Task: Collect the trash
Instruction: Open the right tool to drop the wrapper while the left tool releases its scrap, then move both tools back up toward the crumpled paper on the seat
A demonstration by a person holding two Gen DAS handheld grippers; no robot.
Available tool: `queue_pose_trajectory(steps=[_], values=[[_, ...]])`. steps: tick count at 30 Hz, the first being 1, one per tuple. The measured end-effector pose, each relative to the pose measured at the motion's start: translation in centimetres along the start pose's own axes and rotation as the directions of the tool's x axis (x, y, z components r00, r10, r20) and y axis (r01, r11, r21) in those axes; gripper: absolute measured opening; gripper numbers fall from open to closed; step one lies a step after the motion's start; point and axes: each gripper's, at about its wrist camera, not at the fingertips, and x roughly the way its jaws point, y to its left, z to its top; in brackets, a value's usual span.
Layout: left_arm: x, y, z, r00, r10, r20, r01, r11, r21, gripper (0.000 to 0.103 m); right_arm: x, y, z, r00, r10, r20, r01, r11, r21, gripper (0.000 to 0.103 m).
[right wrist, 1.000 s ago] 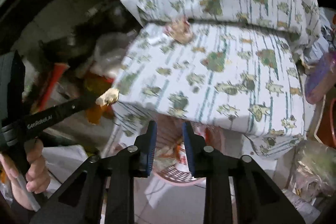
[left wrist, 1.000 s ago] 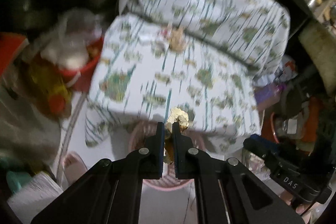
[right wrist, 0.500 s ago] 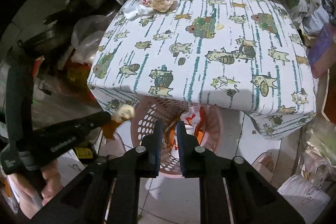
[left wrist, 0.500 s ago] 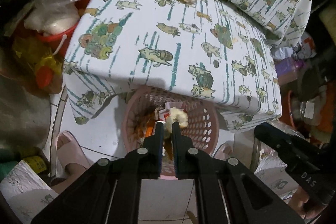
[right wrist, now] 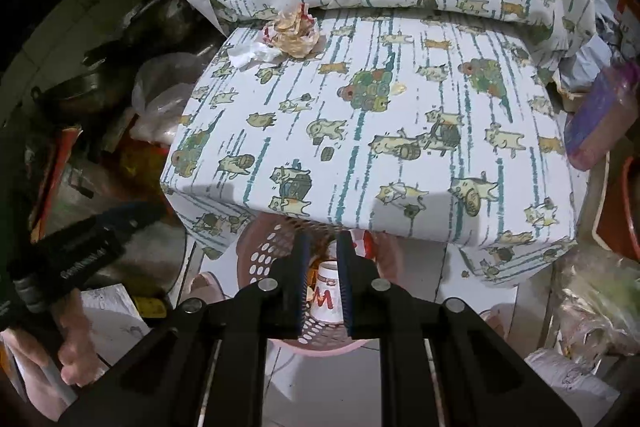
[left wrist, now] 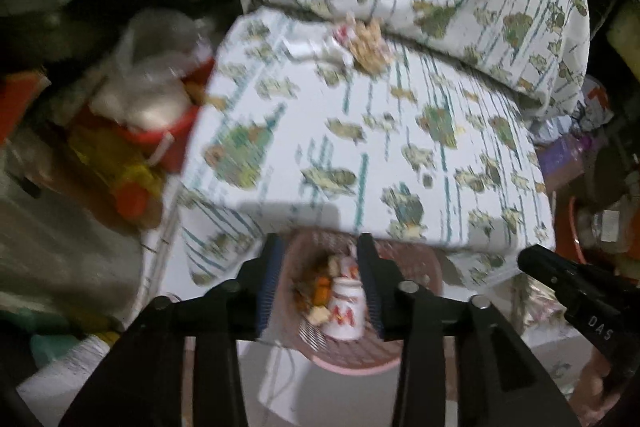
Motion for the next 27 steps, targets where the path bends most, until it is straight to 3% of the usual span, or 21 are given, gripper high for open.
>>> queue_pose_trajectory(steps=[10, 14, 17, 21, 27], values=[[-4.1, 0.4, 0.5, 0.981, 0.104, 0.167, -0.109, 0.994, 0.022, 0.074, -0.4, -0.5, 0.2, 0.999, 0.049, -0.001, -0.049, 0.999, 0.017, 0.014], [-5.1, 0.3, 0.5, 0.969, 0.128, 0.212, -0.137, 0.990, 0.027, 0.084, -0.5, -0.3, 0.2, 1.000, 0.001, 0.022, -0.002, 1.000, 0.026, 0.015], [-5.6, 0.3, 0.5, 0.960, 0.142, 0.240, -0.152, 0.988, 0.023, 0.087, -0.8, -0.2, 0.3, 0.999, -0.025, 0.043, 0.023, 0.999, 0.033, 0.029], [-5.6, 0.6, 0.6, 0.961, 0.142, 0.236, -0.148, 0.989, 0.007, 0.091, -1.1, -0.4, 0.6, 0.997, -0.036, 0.064, 0.033, 0.998, 0.052, 0.042], [-4.9, 1.5, 0.8, 0.972, 0.133, 0.196, -0.130, 0.991, -0.030, 0.092, -1.1, -0.2, 0.8, 0.996, -0.054, 0.075, 0.051, 0.998, 0.049, 0.045]])
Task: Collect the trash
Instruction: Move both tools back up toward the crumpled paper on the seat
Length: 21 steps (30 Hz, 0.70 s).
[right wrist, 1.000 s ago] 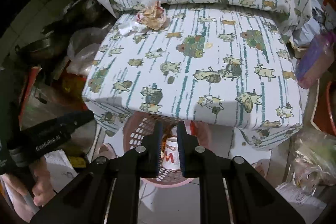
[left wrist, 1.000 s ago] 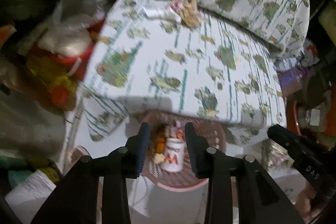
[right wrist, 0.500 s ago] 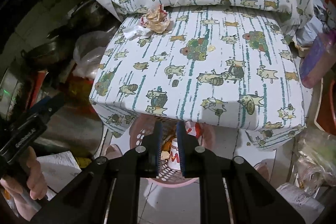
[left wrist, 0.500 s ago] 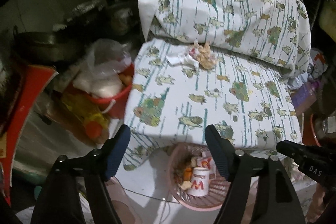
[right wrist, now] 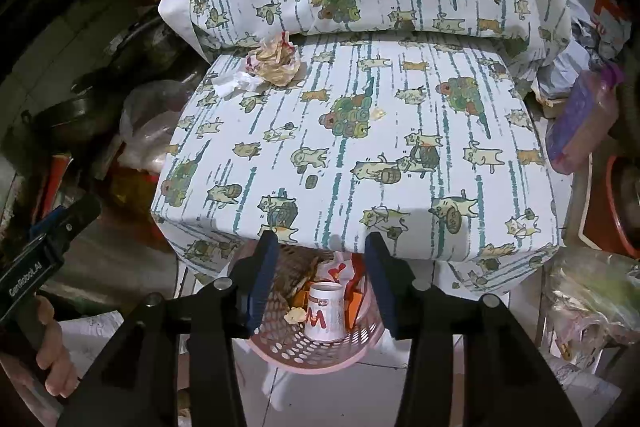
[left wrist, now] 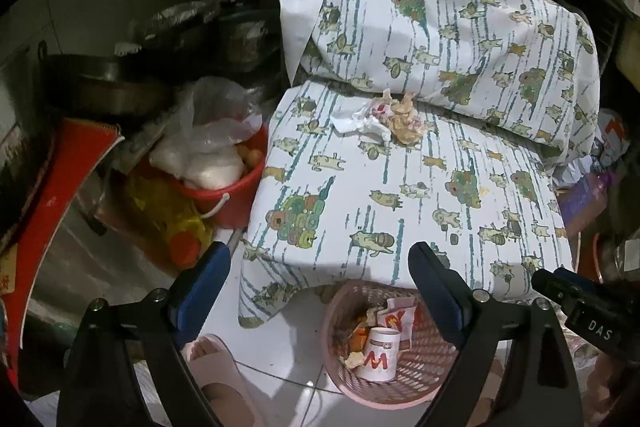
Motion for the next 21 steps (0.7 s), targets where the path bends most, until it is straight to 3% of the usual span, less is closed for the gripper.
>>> queue_pose_trajectory(steps=[5, 11, 16, 21], values=[[-1.4, 0.4, 1.0, 0.999, -0.023, 0.024, 0.024, 1.000, -0.008, 0.092, -0.8, 0.5, 0.5, 1.000, 0.005, 0.016, -0.005, 1.000, -0.016, 0.045], [-4.8, 0.3, 4.6, 0.994, -0.063, 0.087, 0.060, 0.998, 0.031, 0.094, -4.0, 2.3, 3.1, 0.996, 0.005, 0.084, 0.002, 0.996, -0.085, 0.048], [-7.8, 0.1, 8.7, 0.977, -0.040, 0.211, 0.028, 0.998, 0.058, 0.103, -7.2, 3.4, 7.2, 0.985, 0.047, 0.166, -0.032, 0.995, -0.091, 0.050], [-9.4, 0.0, 12.4, 0.953, -0.021, 0.303, 0.006, 0.999, 0.050, 0.103, -9.4, 4.6, 11.7, 0.964, 0.072, 0.257, -0.047, 0.994, -0.103, 0.051]])
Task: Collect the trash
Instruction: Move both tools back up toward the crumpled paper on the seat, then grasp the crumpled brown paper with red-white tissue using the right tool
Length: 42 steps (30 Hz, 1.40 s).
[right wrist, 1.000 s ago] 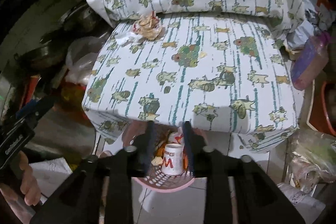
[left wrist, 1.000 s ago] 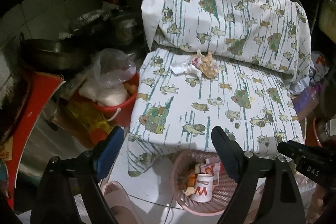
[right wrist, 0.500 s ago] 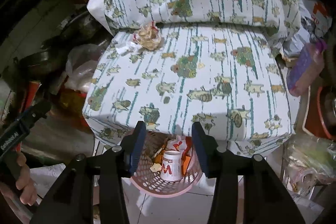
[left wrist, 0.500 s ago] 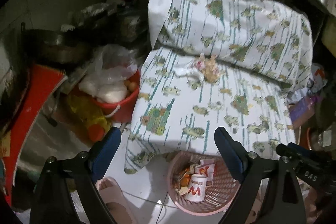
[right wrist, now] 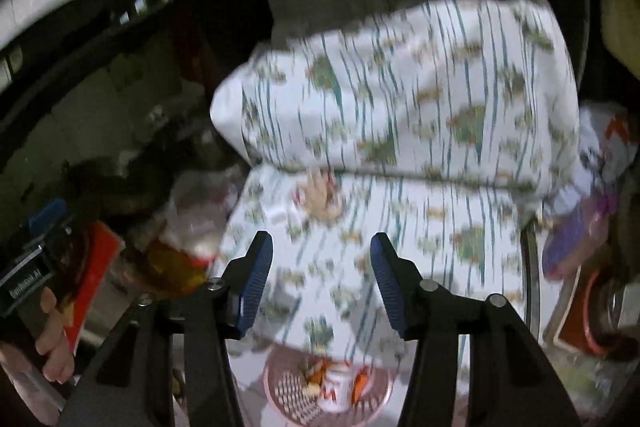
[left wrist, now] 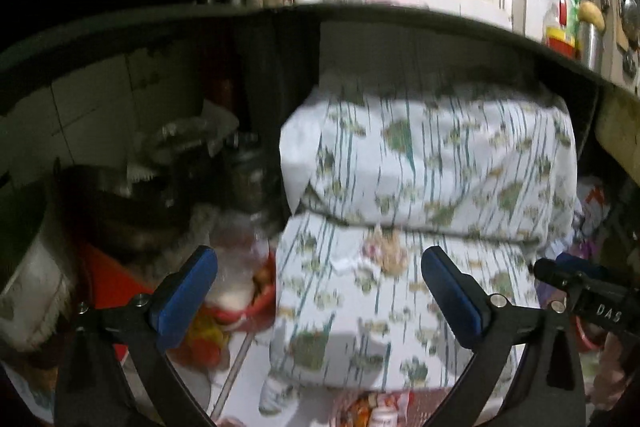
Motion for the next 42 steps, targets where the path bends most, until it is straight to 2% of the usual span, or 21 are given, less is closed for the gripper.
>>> queue_pose_trajectory(steps=[3, 7, 10, 13, 18, 21, 23, 26, 29, 31, 33, 37, 39, 42], values=[[0.8, 0.4, 1.4, 1.000, 0.007, 0.022, -0.006, 1.000, -0.022, 0.103, 0.2, 0.3, 2.3, 0.999, 0.010, 0.045, -0.010, 1.000, 0.003, 0.052], [3.3, 1.1, 1.9, 1.000, 0.015, 0.010, -0.014, 0.998, -0.069, 0.103, 1.7, 0.4, 4.0, 0.997, 0.024, 0.069, -0.024, 1.000, -0.006, 0.054], [6.2, 1.6, 1.5, 0.999, 0.023, -0.041, -0.026, 0.996, -0.087, 0.103, 4.2, 0.4, 4.4, 0.998, 0.023, 0.060, -0.023, 1.000, -0.011, 0.054], [9.5, 1.9, 1.4, 0.995, 0.025, -0.101, -0.032, 0.998, -0.062, 0.103, 7.9, -0.1, 4.2, 1.000, 0.019, 0.005, -0.019, 1.000, -0.008, 0.054], [13.3, 2.6, 1.5, 0.988, 0.062, -0.144, -0.070, 0.997, -0.045, 0.103, 13.5, -0.6, 3.5, 0.996, -0.024, -0.083, 0.020, 0.998, -0.058, 0.054], [15.0, 2.8, 1.6, 0.984, 0.076, -0.163, -0.083, 0.996, -0.037, 0.103, 16.8, 0.0, 2.9, 0.988, -0.026, -0.153, 0.003, 0.989, -0.148, 0.054], [16.0, 2.8, 1.5, 0.981, 0.095, -0.171, -0.100, 0.995, -0.017, 0.103, 19.1, 0.9, 1.9, 0.979, -0.038, -0.198, -0.012, 0.970, -0.242, 0.054], [17.4, 2.5, 1.2, 0.974, 0.140, -0.179, -0.136, 0.990, 0.036, 0.103, 21.9, 2.6, 0.3, 0.974, -0.102, -0.204, 0.019, 0.927, -0.375, 0.054], [19.2, 2.6, 0.9, 0.955, 0.157, -0.253, -0.142, 0.987, 0.077, 0.103, 24.2, 3.7, -0.8, 0.966, -0.090, -0.242, -0.020, 0.909, -0.416, 0.054], [20.1, 3.0, 0.7, 0.948, 0.165, -0.273, -0.152, 0.986, 0.068, 0.103, 25.8, 4.1, -1.4, 0.961, -0.123, -0.249, -0.004, 0.890, -0.457, 0.051], [21.2, 3.6, 0.5, 0.937, 0.154, -0.313, -0.149, 0.988, 0.041, 0.103, 27.0, 4.0, -1.7, 0.958, -0.153, -0.244, 0.023, 0.884, -0.467, 0.048], [22.3, 3.9, 0.0, 0.924, 0.105, -0.367, -0.114, 0.993, -0.002, 0.103, 29.6, 3.1, -1.9, 0.949, -0.156, -0.272, 0.034, 0.914, -0.405, 0.042], [22.2, 3.5, -0.1, 0.924, 0.111, -0.367, -0.108, 0.994, 0.028, 0.103, 30.5, 3.1, -2.3, 0.946, -0.165, -0.278, 0.048, 0.922, -0.385, 0.042], [21.9, 3.1, 0.0, 0.930, 0.139, -0.341, -0.117, 0.989, 0.085, 0.103, 31.5, 3.9, -2.8, 0.945, -0.194, -0.262, 0.067, 0.902, -0.426, 0.042]])
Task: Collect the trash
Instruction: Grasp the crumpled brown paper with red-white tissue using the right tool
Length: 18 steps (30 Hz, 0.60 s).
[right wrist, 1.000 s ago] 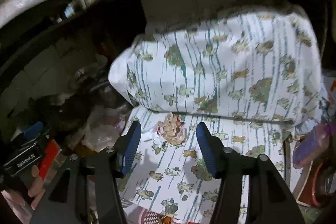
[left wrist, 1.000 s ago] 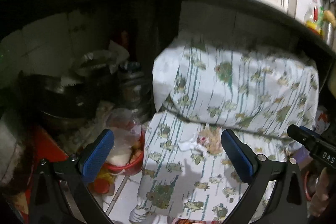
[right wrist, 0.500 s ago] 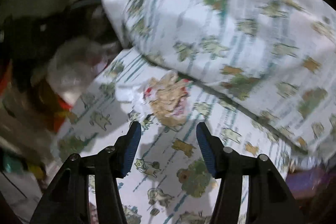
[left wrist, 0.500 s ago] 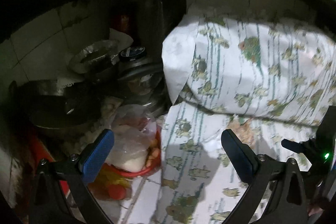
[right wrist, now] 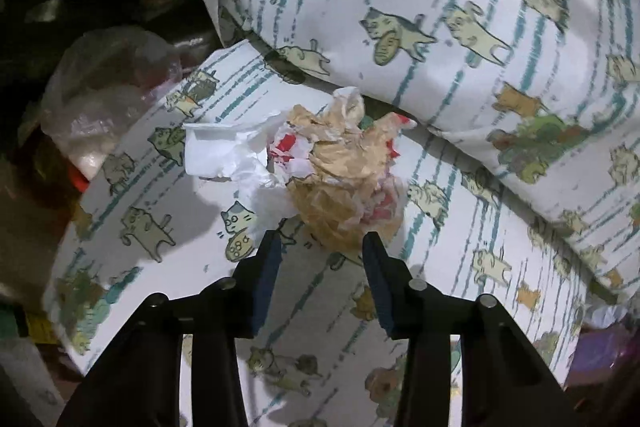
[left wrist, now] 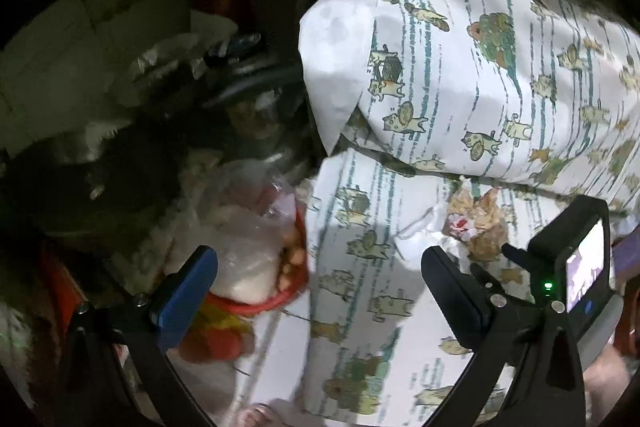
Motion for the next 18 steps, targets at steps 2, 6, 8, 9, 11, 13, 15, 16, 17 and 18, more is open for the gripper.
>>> queue_pose_trajectory(steps=[2, 6, 8, 9, 11, 13, 15, 16, 17, 18], values=[[0.1, 0.1, 0.1, 1.000, -0.020, -0.006, 0.020, 1.000, -0.001, 0.103, 0.7, 0.3, 0.0, 0.999, -0.035, -0.008, 0.034, 0.999, -0.021, 0.040], [1.1, 0.4, 0.3, 0.999, -0.017, -0.028, 0.016, 1.000, -0.022, 0.103, 1.7, -0.1, 0.0, 0.998, -0.039, -0.052, 0.039, 0.999, 0.011, 0.017], [1.5, 0.5, 0.3, 0.999, -0.021, -0.037, 0.019, 0.999, -0.036, 0.103, 1.2, -0.9, 0.1, 0.999, -0.011, -0.051, 0.014, 0.998, 0.059, 0.011], [1.7, 0.5, 0.4, 0.999, -0.032, -0.042, 0.029, 0.998, -0.049, 0.103, 0.7, -1.4, 0.2, 0.998, 0.018, -0.053, -0.013, 0.996, 0.091, 0.009], [2.0, 0.5, 0.5, 0.997, -0.053, -0.048, 0.049, 0.996, -0.073, 0.103, -0.6, -2.7, 0.2, 0.995, 0.090, -0.039, -0.082, 0.981, 0.177, 0.008], [2.3, 0.2, 0.7, 0.995, -0.080, -0.056, 0.074, 0.993, -0.088, 0.103, -2.0, -3.8, 0.1, 0.986, 0.162, -0.022, -0.153, 0.960, 0.234, 0.007], [2.7, -0.4, 0.8, 0.994, -0.089, -0.063, 0.083, 0.993, -0.087, 0.103, -3.0, -4.7, -0.1, 0.975, 0.223, -0.020, -0.211, 0.942, 0.260, 0.007], [2.9, -0.8, 0.8, 0.994, -0.088, -0.065, 0.083, 0.993, -0.083, 0.103, -3.5, -5.2, -0.3, 0.970, 0.244, -0.022, -0.229, 0.934, 0.273, 0.007], [3.1, -1.3, 0.9, 0.994, -0.088, -0.068, 0.083, 0.994, -0.077, 0.103, -4.0, -5.8, -0.5, 0.965, 0.260, -0.020, -0.244, 0.926, 0.289, 0.007], [3.3, -1.7, 0.9, 0.994, -0.087, -0.070, 0.082, 0.994, -0.074, 0.103, -4.4, -6.6, -0.8, 0.962, 0.272, -0.013, -0.255, 0.917, 0.305, 0.007]])
